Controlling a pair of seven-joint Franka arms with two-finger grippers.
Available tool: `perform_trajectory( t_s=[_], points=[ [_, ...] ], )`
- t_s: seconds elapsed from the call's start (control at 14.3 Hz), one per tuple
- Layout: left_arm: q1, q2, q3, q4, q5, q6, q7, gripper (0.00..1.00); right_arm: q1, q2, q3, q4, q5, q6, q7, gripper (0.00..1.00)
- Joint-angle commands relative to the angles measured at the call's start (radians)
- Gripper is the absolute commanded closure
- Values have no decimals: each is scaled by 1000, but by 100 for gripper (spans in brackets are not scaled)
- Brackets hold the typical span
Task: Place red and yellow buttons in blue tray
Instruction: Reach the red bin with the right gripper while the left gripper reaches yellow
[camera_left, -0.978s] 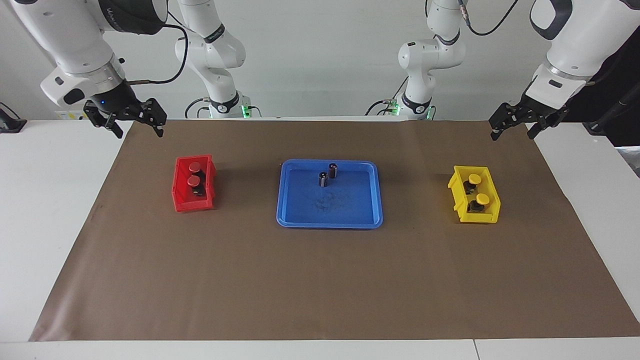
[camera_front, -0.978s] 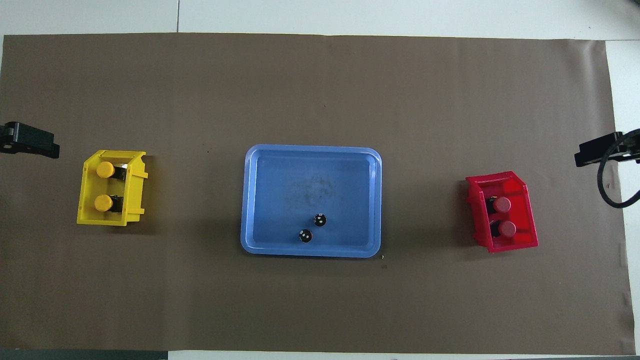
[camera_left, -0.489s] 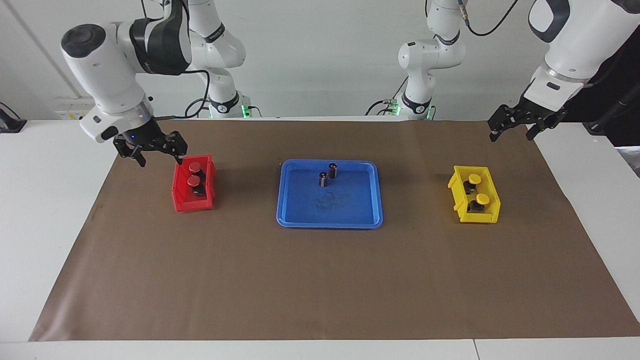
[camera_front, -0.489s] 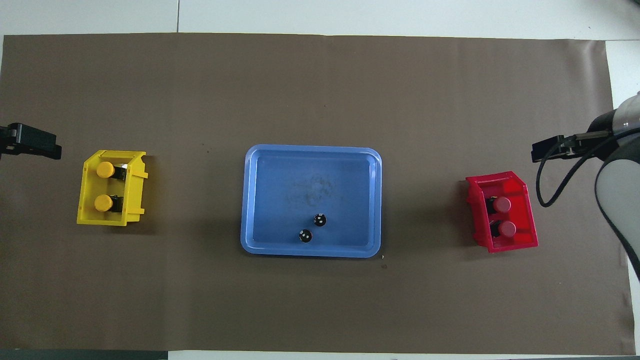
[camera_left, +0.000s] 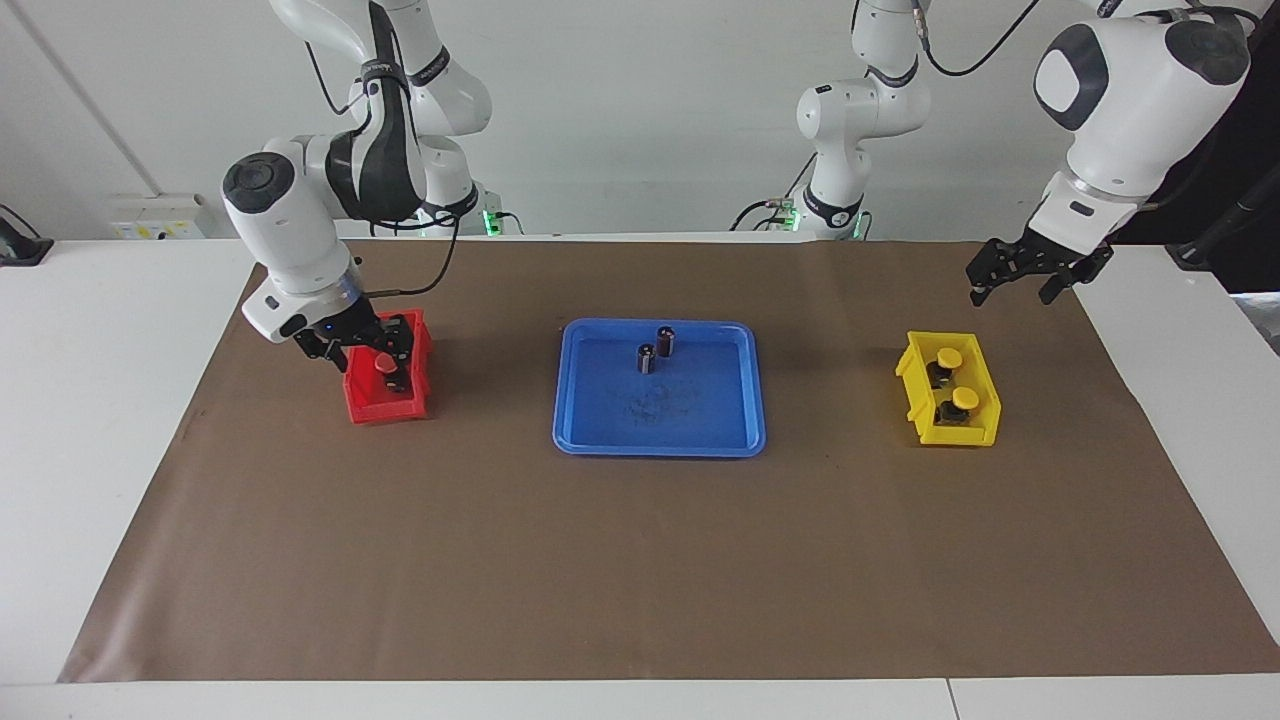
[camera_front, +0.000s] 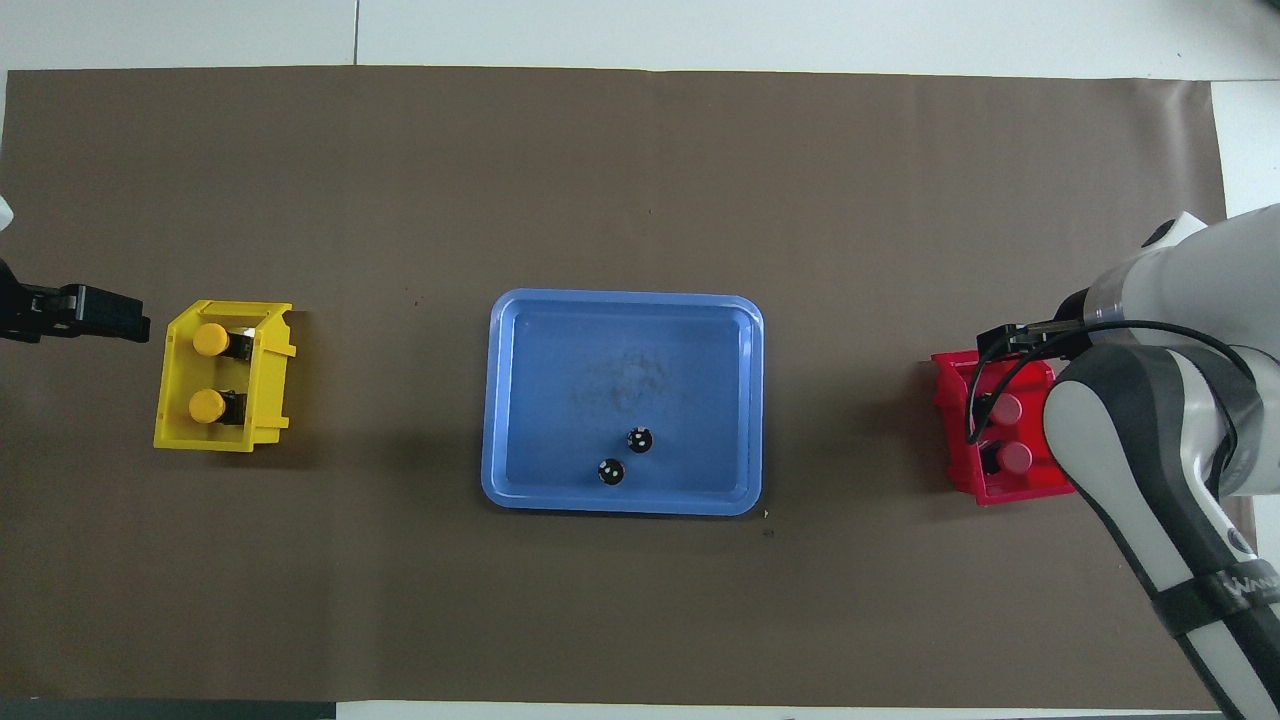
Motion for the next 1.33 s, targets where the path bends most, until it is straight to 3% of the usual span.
perform_trajectory(
  t_s=[0.0,0.14,0.63,1.05,1.26],
  points=[
    [20,-24,1,-87,-5,92,34,0,-7,-34,0,-87,22,66,-20,29],
    [22,-17,1,-118,-7,140,35,1,-14,-31,0,-130,22,118,-49,29],
    [28,0,1,-267,-7,277,38,17,-25,-40,0,-167,22,121,-87,32],
    [57,49,1,-339,-7,391,-6,21,-44,-57,0,-208,22,142,-118,33],
    [57,45,-1,-385,-7,399,-20,22,-42,-60,0,-223,22,164,-120,39]
  ],
)
